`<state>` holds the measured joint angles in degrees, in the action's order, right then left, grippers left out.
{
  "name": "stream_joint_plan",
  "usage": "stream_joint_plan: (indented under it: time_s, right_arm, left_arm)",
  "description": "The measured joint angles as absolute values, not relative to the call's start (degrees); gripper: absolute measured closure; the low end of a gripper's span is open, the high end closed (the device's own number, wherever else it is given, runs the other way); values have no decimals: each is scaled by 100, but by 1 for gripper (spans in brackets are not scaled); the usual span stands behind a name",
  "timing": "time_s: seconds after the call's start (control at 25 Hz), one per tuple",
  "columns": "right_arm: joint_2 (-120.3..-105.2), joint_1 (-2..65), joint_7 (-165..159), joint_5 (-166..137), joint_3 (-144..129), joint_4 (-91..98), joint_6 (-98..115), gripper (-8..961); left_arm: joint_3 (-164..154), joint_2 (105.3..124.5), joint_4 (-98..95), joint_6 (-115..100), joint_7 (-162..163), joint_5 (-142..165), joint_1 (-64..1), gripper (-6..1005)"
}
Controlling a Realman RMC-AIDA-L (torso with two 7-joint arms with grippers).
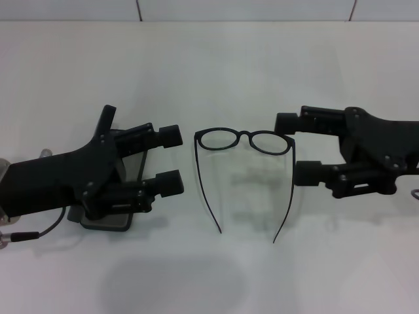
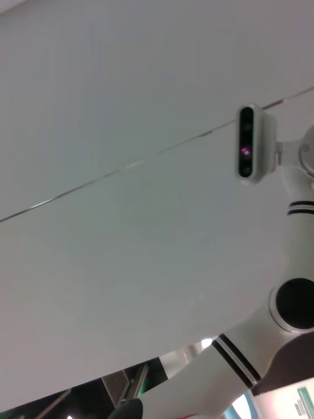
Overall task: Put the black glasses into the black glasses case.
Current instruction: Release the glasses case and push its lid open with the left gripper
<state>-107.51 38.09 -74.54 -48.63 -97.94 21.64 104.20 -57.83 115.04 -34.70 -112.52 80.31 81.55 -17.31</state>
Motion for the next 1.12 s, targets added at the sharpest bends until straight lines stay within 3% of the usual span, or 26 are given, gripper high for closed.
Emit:
stream_joint_plan:
  time_s: [0.84, 1.12]
  right_arm:
    - [-10760, 3347, -7350, -5091, -9161, 2374, 10451, 96]
    - [-10646, 2738, -7239, -5334, -8124, 2374, 10496, 96]
  left_arm:
    - [-5612, 11527, -3657, -11111, 8402, 8120, -1801, 139]
    - [-5335, 11732, -6857, -9902, 11689, 9186, -2020, 140]
